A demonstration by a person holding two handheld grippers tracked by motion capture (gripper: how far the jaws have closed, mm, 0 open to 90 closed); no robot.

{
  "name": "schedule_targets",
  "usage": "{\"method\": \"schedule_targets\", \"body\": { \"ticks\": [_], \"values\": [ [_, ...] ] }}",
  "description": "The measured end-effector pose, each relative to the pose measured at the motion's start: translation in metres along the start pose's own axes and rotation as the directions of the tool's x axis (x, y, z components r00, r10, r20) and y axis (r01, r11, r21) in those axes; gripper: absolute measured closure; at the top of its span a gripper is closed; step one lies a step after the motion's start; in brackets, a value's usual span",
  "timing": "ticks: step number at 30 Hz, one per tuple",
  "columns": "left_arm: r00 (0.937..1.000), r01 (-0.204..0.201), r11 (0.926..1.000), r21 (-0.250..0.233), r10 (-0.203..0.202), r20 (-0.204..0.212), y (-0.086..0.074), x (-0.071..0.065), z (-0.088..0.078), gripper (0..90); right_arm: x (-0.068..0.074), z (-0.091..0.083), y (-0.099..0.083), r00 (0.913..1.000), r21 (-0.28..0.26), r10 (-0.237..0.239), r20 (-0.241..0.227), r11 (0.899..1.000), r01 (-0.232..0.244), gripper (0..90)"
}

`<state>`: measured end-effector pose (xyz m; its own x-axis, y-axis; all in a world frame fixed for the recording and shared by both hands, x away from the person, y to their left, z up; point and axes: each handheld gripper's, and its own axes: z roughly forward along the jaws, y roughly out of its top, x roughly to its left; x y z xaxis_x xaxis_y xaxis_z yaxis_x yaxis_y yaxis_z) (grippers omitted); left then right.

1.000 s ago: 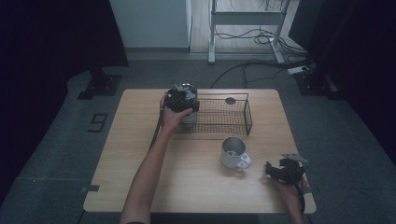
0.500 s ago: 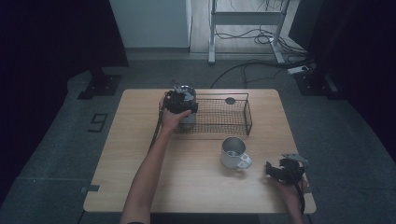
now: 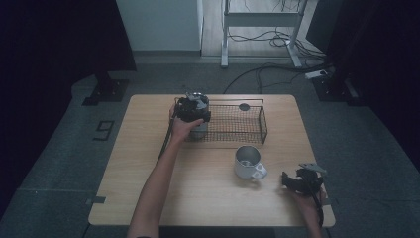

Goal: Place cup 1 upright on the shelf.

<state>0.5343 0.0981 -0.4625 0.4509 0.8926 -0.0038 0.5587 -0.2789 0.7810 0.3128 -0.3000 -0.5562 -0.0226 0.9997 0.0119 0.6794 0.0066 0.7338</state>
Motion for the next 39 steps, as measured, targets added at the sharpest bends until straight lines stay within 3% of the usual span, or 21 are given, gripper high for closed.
{"method": "schedule_targets", "body": {
  "ticks": [18, 22, 27, 34, 39],
  "values": [
    [0.9999, 0.015, 0.9998, -0.013, -0.015, -0.006, -0.01, 0.0, -0.001, 4.0, 0.0, -0.001, 0.0, 1.0, 0.001, 0.001, -0.004, 1.0, -0.001, 9.9],
    [0.9999, 0.0, 0.9999, -0.014, 0.0, -0.015, -0.011, -0.004, -0.002, 4.0, 0.0, -0.001, 0.0, 1.0, 0.0, 0.001, -0.003, 1.0, -0.001, 9.9],
    [0.999, 0.043, 0.998, -0.047, -0.042, 0.017, -0.007, -0.003, -0.008, 0.0, 0.0, -0.001, 0.0, 1.0, 0.0, 0.0, -0.002, 1.0, 0.0, 9.9],
    [0.9985, 0.053, 0.9974, -0.049, -0.054, -0.006, -0.006, -0.001, -0.014, 0.0, 0.0, -0.001, 0.0, 1.0, 0.001, -0.001, -0.003, 1.0, 0.001, 9.9],
    [0.9996, 0.026, 0.9976, -0.065, -0.026, -0.013, -0.01, -0.002, -0.022, 0.0, 0.0, 0.0, 0.0, 1.0, 0.0, -0.002, -0.002, 1.0, 0.002, 9.9]
  ]
}}
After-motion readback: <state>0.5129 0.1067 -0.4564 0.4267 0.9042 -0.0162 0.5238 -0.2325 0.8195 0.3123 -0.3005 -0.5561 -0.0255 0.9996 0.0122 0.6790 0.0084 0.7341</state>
